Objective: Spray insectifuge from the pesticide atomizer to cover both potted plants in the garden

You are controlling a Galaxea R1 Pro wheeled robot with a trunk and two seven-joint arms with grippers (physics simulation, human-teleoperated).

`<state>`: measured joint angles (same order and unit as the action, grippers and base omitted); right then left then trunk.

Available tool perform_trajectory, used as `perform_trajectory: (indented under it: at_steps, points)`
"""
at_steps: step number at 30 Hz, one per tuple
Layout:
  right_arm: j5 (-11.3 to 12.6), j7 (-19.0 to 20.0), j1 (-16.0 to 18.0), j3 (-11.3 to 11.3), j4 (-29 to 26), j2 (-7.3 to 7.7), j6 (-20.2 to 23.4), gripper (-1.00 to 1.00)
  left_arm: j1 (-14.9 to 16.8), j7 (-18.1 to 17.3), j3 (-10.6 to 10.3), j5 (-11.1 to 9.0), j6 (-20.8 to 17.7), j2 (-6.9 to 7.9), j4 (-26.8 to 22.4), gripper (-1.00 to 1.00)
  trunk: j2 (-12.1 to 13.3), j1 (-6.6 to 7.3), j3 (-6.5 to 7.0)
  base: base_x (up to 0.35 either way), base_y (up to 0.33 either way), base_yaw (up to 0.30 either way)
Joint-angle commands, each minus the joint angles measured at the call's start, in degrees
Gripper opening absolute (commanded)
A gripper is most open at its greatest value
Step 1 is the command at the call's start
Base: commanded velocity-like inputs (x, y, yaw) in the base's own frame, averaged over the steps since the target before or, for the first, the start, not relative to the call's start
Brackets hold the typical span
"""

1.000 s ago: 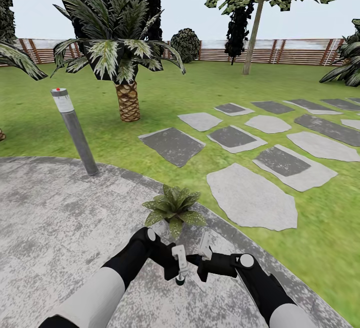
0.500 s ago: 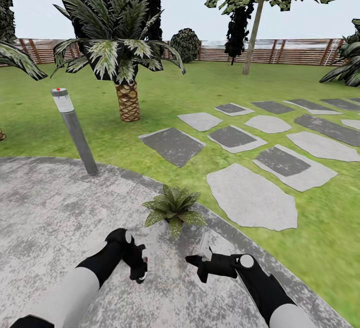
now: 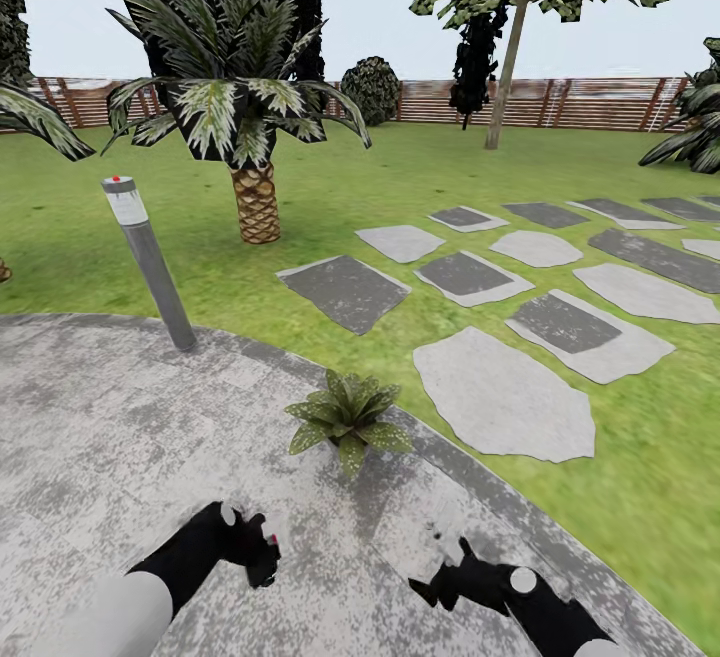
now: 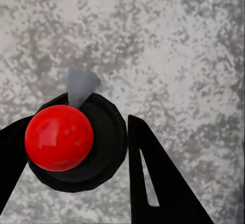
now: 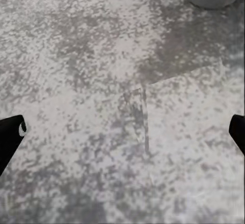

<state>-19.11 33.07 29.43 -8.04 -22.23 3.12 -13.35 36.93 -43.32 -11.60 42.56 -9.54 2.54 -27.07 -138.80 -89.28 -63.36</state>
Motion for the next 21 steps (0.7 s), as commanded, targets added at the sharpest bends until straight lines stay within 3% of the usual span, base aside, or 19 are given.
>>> perform_trajectory:
  at_steps: [1, 3, 5, 7, 10, 11, 12, 13, 18, 21]
  points:
    - [-0.4, -4.6, 0.0, 0.0, 4.3, 0.1, -2.1, 1.0, -0.9, 3.1, -0.1, -4.7, -0.3, 0.15, 1.0, -1.0, 0.0, 0.02, -0.03, 0.0, 0.0, 0.0]
    - [-0.2, -14.0, -0.1, 0.0, 11.6, 0.07, -8.3, 1.0, -3.8, 9.6, 0.0, -14.3, 3.1, 0.31, 2.0, -1.0, 0.0, 0.02, -0.03, 0.0, 0.0, 0.0]
    - [0.8, -20.8, -0.8, 0.0, 16.4, 0.01, -14.8, 1.0, -6.6, 16.5, 0.0, -20.7, 9.5, 0.1, 2.6, -1.0, 0.0, 0.02, -0.03, 0.0, 0.0, 0.0]
    - [3.5, -26.1, -2.3, 0.0, 19.2, -0.09, -21.2, 1.0, -8.9, 25.0, 0.0, -26.2, 14.9, -0.26, 4.2, -1.0, 0.0, 0.02, -0.03, 0.0, 0.0, 0.0]
    - [7.4, -31.5, -3.1, 0.1, 20.0, 0.0, -24.0, 1.0, -9.9, 34.9, 0.0, -33.4, 17.9, -1.48, 9.7, -1.0, 0.0, 0.02, -0.03, 0.0, 0.0, 0.0]
    - [7.9, -33.4, -3.2, -0.1, 20.0, 0.02, -24.3, 1.0, -10.1, 37.5, 0.0, -35.0, 19.7, -1.72, 11.7, -1.0, 0.0, 0.02, -0.03, 0.0, 0.0, 0.0]
    - [8.2, -36.9, -3.3, -0.2, 20.0, -0.09, -24.5, 1.0, -10.3, 39.6, 0.0, -36.9, 25.0, -1.87, 15.9, -1.0, 0.0, 0.02, -0.03, 0.0, 0.0, 0.0]
    - [8.3, -38.2, -3.3, -0.3, 19.9, -0.24, -24.6, 1.0, -10.4, 40.0, 0.0, -37.4, 26.8, -1.9, 17.3, -1.0, 0.0, 0.02, -0.03, 0.0, 0.0, 0.0]
    - [9.0, -40.6, -3.3, 0.2, 20.1, -0.13, -24.5, 1.0, -11.8, 40.5, 0.0, -38.1, 28.8, -1.91, 19.1, -1.0, 0.0, 0.02, -0.03, 0.0, 0.0, 0.0]
    - [11.9, -40.7, -3.3, 0.5, 20.5, -0.16, -24.5, 1.0, -12.4, 40.6, 0.1, -40.3, 29.1, -2.92, 19.3, -1.0, 0.0, 0.02, -0.03, 0.0, 0.0, 0.0]
